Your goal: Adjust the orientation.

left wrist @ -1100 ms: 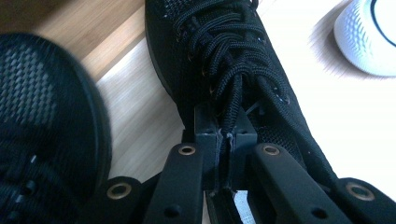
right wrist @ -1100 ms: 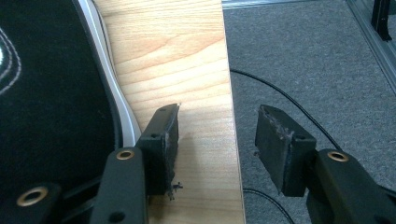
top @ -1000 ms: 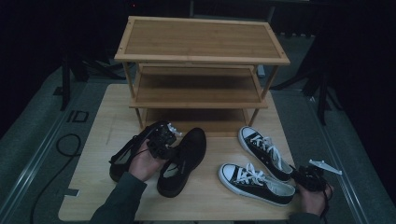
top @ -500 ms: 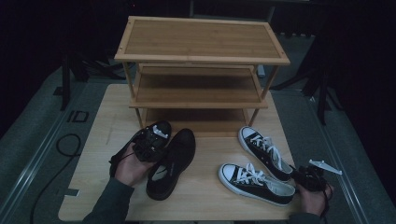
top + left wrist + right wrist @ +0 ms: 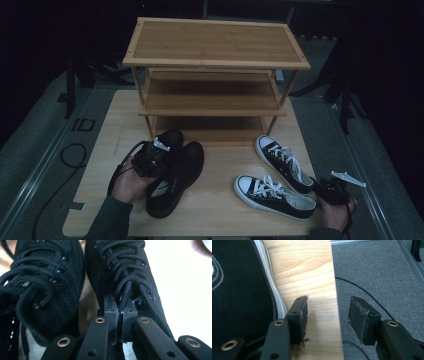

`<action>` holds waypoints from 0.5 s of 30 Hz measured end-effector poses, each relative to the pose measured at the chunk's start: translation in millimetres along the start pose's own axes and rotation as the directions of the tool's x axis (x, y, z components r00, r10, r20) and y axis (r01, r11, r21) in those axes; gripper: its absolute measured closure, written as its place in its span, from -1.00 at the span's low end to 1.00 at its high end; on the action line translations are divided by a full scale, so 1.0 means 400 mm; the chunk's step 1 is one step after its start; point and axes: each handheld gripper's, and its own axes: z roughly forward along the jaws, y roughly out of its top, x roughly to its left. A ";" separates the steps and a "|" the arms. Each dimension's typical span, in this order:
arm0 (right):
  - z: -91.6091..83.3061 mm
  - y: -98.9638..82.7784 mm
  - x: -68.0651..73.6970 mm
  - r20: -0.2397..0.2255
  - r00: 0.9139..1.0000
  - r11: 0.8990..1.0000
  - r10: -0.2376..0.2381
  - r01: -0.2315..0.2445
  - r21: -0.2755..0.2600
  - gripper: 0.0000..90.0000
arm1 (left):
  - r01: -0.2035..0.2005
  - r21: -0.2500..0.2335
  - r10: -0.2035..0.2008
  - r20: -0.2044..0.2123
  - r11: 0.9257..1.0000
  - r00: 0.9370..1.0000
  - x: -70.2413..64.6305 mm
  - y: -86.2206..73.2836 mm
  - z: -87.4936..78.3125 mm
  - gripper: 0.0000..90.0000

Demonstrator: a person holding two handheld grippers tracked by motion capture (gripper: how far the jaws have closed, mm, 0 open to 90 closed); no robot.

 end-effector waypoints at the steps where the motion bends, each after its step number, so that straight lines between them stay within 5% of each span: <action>1: 0.000 0.000 0.000 0.000 1.000 1.000 0.001 -0.001 0.000 0.09 | 0.000 0.001 0.000 -0.001 1.000 1.000 0.003 -0.002 -0.002 0.91; 15: 0.000 0.000 0.000 0.000 1.000 1.000 0.001 -0.001 0.000 0.09 | -0.026 0.040 0.027 -0.021 0.999 0.999 0.021 -0.016 -0.024 0.91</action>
